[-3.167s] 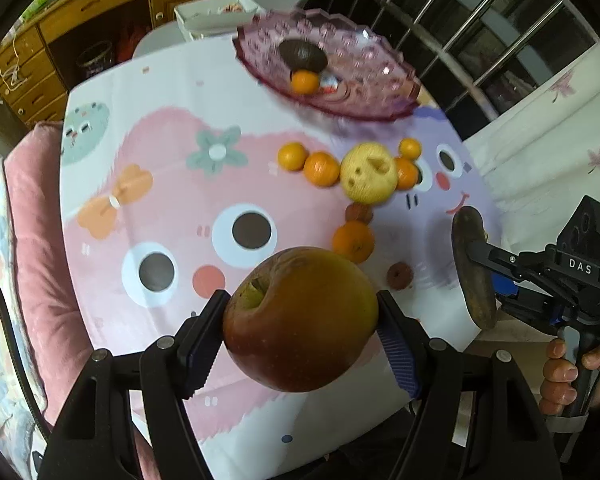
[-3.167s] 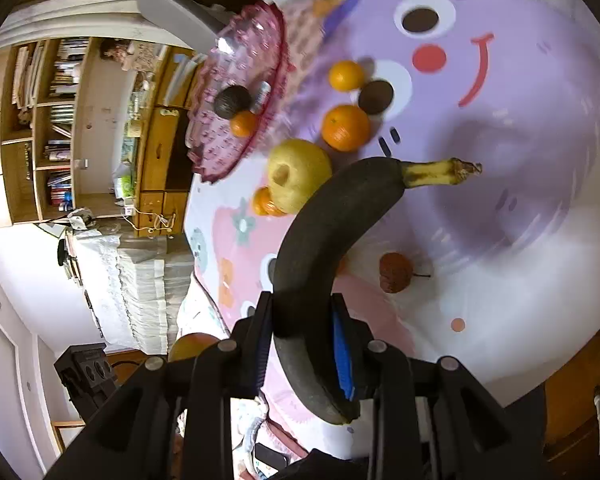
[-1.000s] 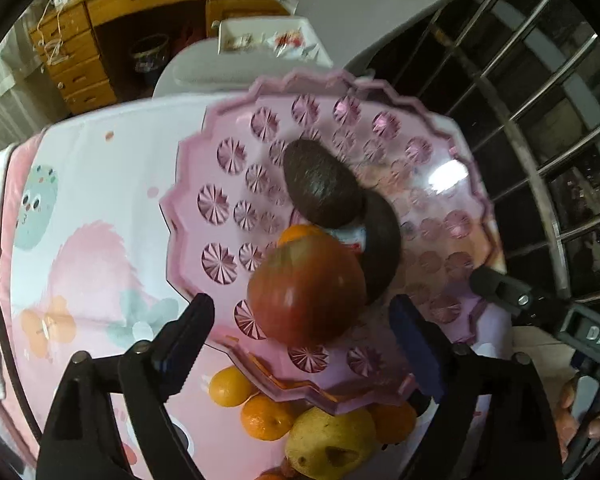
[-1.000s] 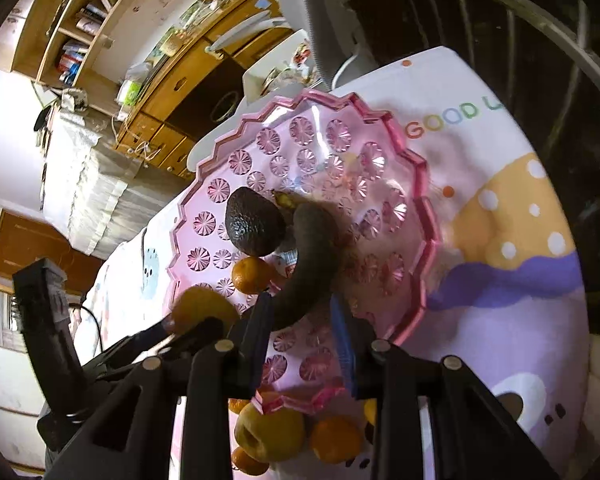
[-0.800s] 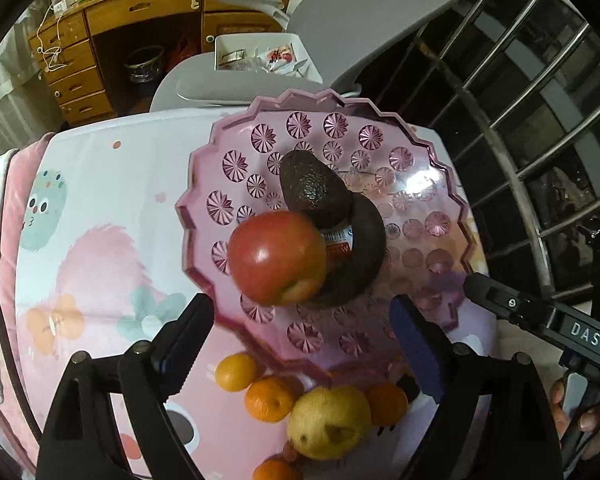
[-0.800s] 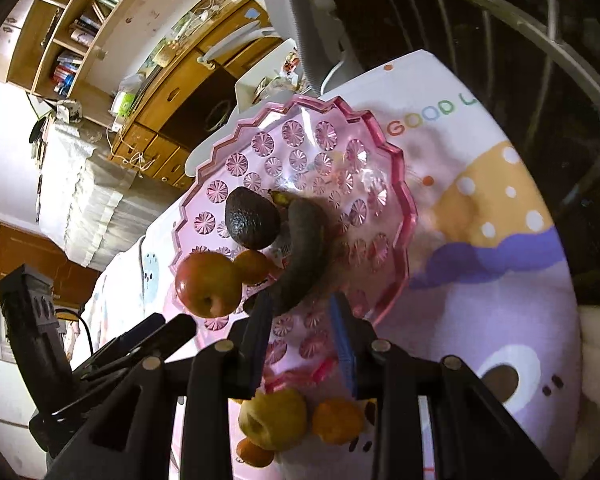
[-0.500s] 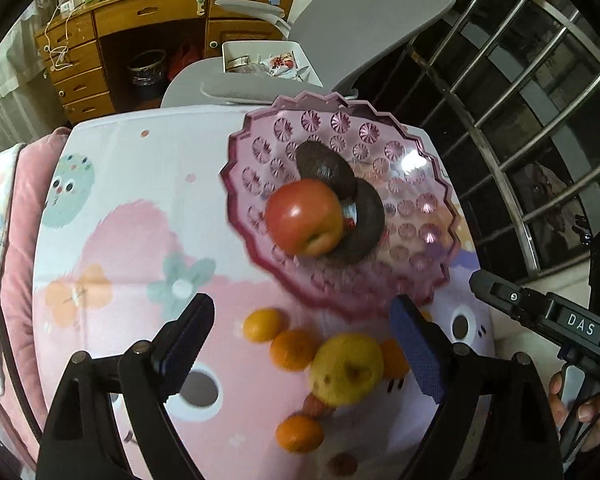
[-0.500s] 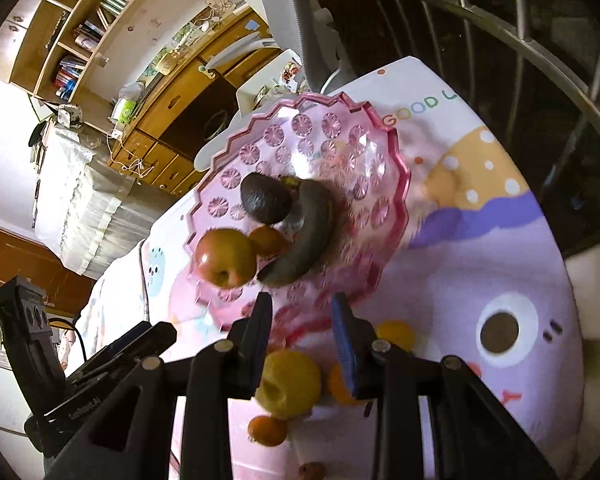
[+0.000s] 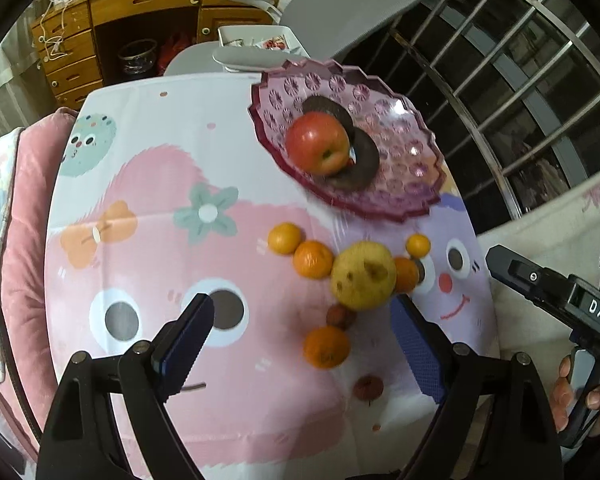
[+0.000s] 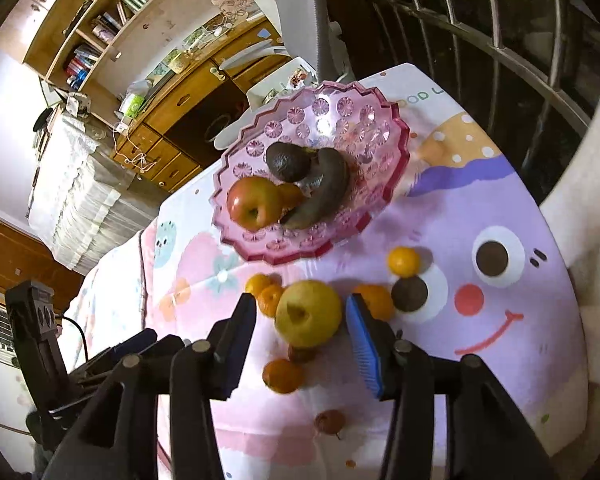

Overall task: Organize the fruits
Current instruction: 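Lower the apple into the bowl and open the left tool while the right tool releases the banana, then grasp a mandarin with the left tool while the right tool grasps a small brown fruit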

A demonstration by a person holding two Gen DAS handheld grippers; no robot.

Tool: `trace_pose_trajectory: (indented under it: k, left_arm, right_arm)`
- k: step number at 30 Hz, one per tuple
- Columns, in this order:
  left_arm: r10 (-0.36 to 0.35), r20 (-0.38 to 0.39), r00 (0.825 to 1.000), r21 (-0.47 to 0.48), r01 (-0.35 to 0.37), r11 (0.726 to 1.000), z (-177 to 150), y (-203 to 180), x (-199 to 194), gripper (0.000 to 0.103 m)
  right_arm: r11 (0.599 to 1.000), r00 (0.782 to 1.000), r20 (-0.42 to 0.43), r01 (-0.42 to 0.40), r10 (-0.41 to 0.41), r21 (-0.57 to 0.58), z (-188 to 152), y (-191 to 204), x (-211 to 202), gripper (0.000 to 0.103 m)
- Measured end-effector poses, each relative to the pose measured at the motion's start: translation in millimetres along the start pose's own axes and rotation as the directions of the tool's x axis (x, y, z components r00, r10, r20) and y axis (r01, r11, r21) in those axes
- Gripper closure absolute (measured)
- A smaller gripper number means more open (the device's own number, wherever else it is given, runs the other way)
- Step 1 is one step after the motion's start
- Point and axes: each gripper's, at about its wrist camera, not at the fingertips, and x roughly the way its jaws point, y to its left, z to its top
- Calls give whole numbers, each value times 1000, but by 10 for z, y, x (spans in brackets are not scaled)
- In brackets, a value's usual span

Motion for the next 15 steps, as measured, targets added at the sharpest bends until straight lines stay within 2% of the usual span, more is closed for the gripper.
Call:
trace_pose_trajectory:
  k: [6,15]
  left_arm:
    - [-11,-30,999,57,13,998,-207,-23,86,15]
    - [-28,-113,993,138,44,989,-460,-64,447,15]
  right_arm:
    - [999,999,33,10,-8,-49,-407,33,-6,54]
    - [992,998,46,36,-31,-123,-975,65,192,53]
